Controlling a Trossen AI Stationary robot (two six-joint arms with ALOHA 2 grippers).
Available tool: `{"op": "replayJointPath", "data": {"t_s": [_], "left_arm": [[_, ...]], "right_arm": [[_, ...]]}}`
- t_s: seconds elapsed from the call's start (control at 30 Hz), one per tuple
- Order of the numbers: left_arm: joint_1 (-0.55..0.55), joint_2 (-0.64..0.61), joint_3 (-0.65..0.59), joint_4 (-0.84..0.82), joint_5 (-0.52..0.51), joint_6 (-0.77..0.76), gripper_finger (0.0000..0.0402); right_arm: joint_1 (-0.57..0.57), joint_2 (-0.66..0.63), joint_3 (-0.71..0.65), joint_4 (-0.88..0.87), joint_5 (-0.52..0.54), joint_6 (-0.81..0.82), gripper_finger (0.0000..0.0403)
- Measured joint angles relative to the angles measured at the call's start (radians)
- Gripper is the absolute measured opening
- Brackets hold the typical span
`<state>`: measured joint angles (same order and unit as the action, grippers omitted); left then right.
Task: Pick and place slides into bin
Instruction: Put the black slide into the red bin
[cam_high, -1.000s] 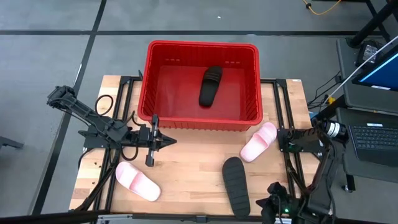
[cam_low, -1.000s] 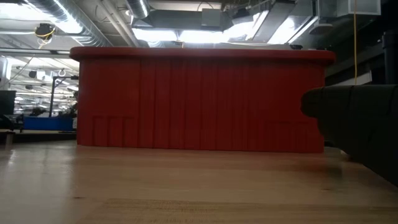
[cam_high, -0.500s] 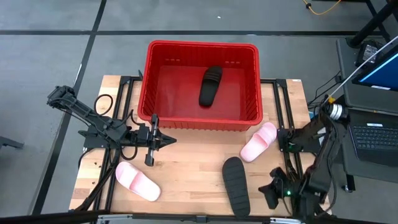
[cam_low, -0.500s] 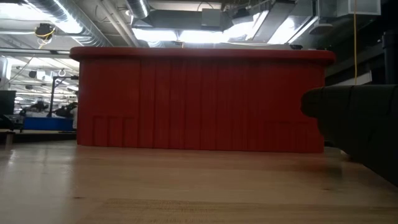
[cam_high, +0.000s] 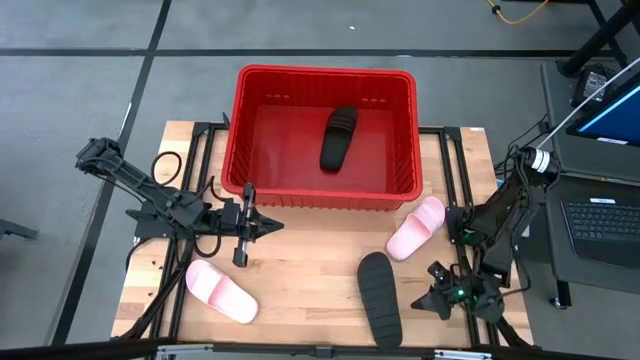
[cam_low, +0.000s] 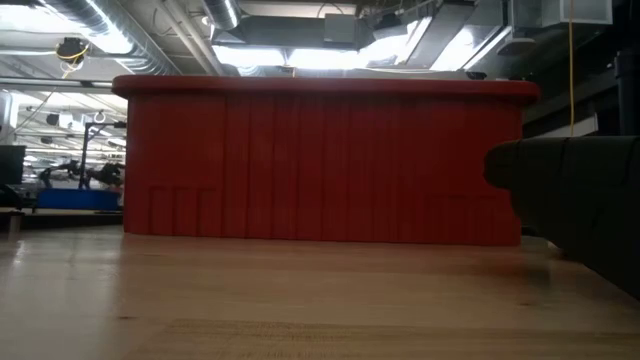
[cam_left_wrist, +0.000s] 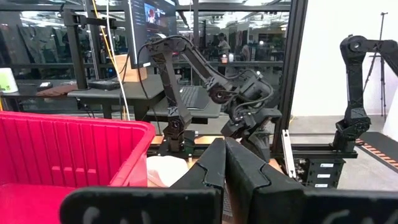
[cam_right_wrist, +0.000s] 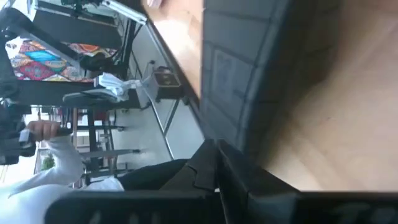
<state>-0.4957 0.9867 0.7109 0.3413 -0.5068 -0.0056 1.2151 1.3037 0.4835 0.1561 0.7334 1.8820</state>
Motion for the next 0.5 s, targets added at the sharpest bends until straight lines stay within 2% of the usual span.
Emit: {"op": "replayJointPath", "data": {"t_s": [0.27,0.5], "left_arm": [[0.0,0.0,0.0,0.0,-0.029,-0.018,0.0001],[0.0,0.0,0.0,0.0,-0.029,-0.019,0.0002]], "right_arm": [[-0.037,0.0,-0.03,-0.006,0.0,-0.002,0.0045],[-0.07,0.002,-0.03,-0.033,-0.046,-0.007,0.012]]}}
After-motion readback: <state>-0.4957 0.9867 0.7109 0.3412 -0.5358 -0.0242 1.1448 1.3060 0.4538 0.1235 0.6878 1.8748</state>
